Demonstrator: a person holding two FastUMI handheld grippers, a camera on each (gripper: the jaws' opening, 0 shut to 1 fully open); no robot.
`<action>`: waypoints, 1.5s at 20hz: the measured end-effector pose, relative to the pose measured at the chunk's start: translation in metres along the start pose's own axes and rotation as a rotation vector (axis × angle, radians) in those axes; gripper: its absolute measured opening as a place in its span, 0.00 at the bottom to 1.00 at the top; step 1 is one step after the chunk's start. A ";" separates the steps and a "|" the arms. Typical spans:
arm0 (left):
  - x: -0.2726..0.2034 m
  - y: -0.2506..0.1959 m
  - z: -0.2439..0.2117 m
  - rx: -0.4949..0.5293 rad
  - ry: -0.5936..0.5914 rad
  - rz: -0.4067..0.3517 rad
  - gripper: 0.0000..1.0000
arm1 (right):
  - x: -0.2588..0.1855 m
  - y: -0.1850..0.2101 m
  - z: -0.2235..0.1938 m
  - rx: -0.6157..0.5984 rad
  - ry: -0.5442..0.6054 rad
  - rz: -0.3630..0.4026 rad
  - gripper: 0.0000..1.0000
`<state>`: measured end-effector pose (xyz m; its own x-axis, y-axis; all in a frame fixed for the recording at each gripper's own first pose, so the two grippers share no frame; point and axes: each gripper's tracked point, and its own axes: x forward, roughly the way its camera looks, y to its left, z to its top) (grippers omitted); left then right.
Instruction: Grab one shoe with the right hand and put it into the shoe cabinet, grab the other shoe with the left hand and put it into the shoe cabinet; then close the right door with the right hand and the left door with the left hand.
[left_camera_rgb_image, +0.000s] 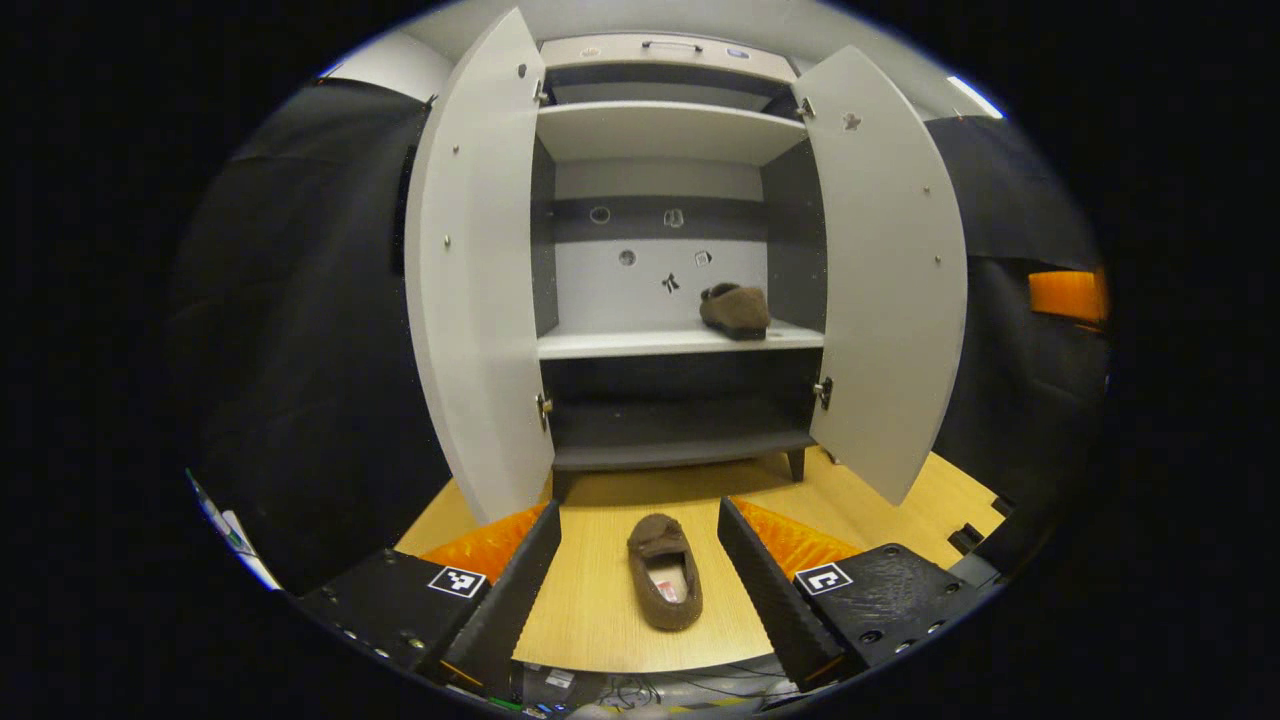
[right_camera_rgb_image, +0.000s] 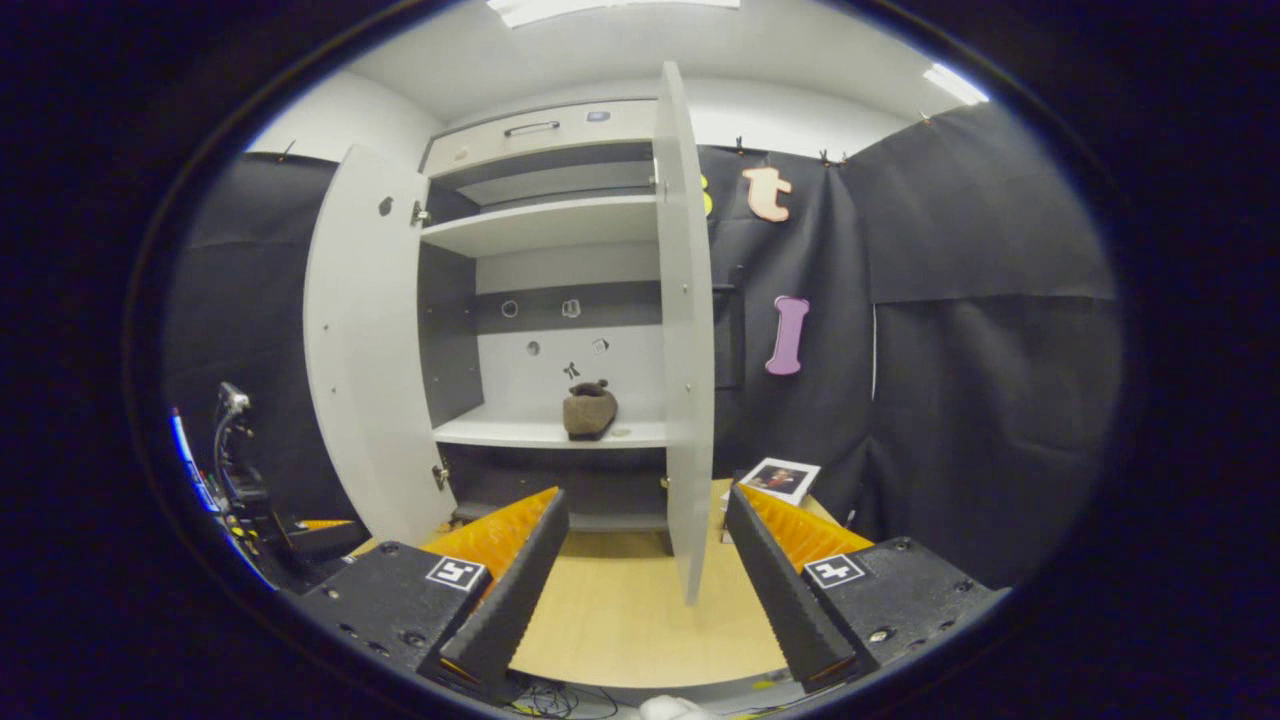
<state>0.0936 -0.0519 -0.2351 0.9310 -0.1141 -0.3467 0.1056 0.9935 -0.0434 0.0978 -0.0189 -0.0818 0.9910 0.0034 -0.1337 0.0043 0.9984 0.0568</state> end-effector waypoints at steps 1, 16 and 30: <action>0.008 -0.001 -0.015 -0.001 0.027 -0.003 0.97 | 0.000 -0.005 -0.002 0.006 0.009 -0.009 1.00; 0.161 0.019 -0.162 0.013 0.363 0.010 0.96 | 0.009 -0.076 -0.021 -0.004 0.105 -0.132 1.00; 0.238 0.008 -0.185 -0.036 0.417 0.023 0.30 | 0.023 -0.093 -0.035 0.029 0.166 -0.162 1.00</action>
<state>0.2512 -0.0723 -0.4909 0.7107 -0.0914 -0.6975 0.0679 0.9958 -0.0614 0.1155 -0.1093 -0.1245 0.9415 -0.1446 -0.3044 0.1674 0.9846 0.0499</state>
